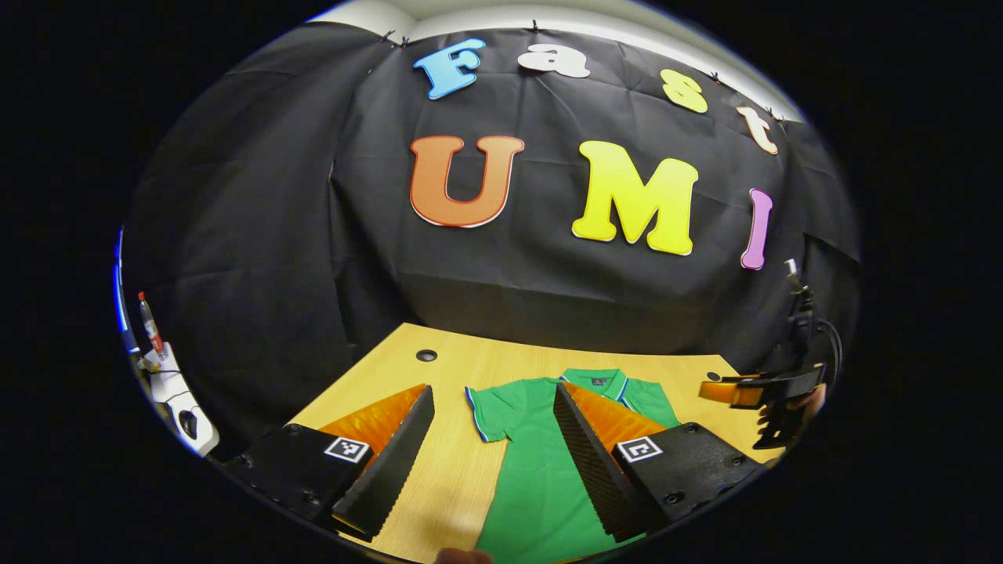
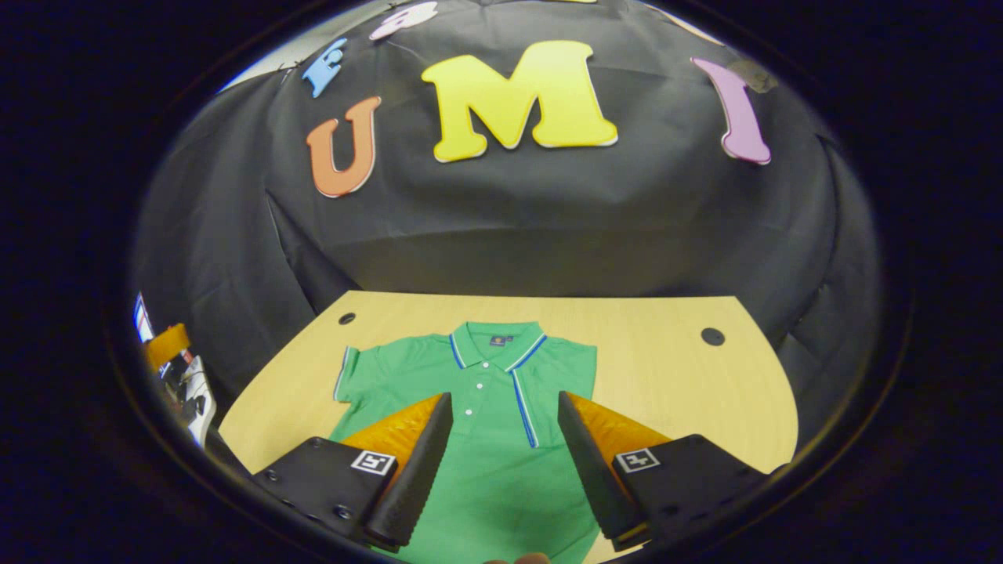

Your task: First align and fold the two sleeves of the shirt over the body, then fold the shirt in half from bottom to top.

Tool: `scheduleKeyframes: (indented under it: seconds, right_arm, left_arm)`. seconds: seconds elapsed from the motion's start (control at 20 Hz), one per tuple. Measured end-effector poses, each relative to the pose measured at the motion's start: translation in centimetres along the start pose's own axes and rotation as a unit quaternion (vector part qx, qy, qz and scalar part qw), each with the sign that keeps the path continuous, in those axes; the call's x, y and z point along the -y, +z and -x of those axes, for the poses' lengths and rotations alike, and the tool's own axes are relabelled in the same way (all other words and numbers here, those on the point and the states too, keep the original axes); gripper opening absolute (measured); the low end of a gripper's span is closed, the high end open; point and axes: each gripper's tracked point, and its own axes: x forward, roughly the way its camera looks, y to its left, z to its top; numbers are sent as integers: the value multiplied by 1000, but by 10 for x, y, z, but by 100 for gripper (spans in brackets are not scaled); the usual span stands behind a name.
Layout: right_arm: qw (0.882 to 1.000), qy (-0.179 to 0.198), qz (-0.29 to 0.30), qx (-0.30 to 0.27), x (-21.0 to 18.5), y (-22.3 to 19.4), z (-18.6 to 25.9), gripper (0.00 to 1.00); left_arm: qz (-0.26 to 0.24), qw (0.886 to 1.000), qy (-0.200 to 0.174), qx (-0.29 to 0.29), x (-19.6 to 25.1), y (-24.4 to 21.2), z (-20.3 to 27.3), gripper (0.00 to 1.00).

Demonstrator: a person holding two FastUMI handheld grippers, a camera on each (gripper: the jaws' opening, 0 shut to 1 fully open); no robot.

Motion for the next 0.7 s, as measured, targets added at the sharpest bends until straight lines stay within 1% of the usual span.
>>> scheduleKeyframes:
  seconds: [0.1,0.15,0.2,0.25,0.3,0.35,0.4,0.45,0.5,0.55,0.6,0.7]
  right_arm:
    - [1000,1,9,11,-10,2,32,87]
    - [1000,1,15,13,-13,2,46,93]
    - [1000,2,17,14,-17,2,57,90]
    - [1000,3,14,14,-23,0,68,90]
    - [1000,4,12,13,-27,-2,77,90]
    - [1000,7,12,10,-31,-7,86,87]
    - [1000,13,9,5,-37,-13,93,90]
    - [1000,16,8,0,-41,-18,98,90]
    - [1000,15,13,-6,-43,-24,102,93]
    - [1000,13,20,-13,-43,-30,105,91]
    - [999,12,26,-20,-43,-35,106,91]
    - [999,8,21,-32,-41,-42,106,91]
  left_arm:
    - [11,998,-27,-50,-5,-31,-22,99]
    - [4,997,-37,-71,-7,-44,-32,99]
    - [-4,996,-40,-80,-11,-52,-43,99]
    - [-1,995,-42,-88,-17,-59,-55,99]
    - [11,994,-49,-99,-20,-66,-65,100]
    - [24,992,-55,-111,-23,-72,-76,99]
    - [36,990,-62,-123,-26,-81,-88,98]
    - [54,987,-72,-133,-28,-86,-103,99]
    - [75,982,-83,-150,-29,-93,-116,99]
    - [99,976,-95,-169,-28,-100,-130,99]
    - [115,970,-102,-189,-30,-108,-145,99]
    - [124,962,-110,-217,-38,-119,-174,99]
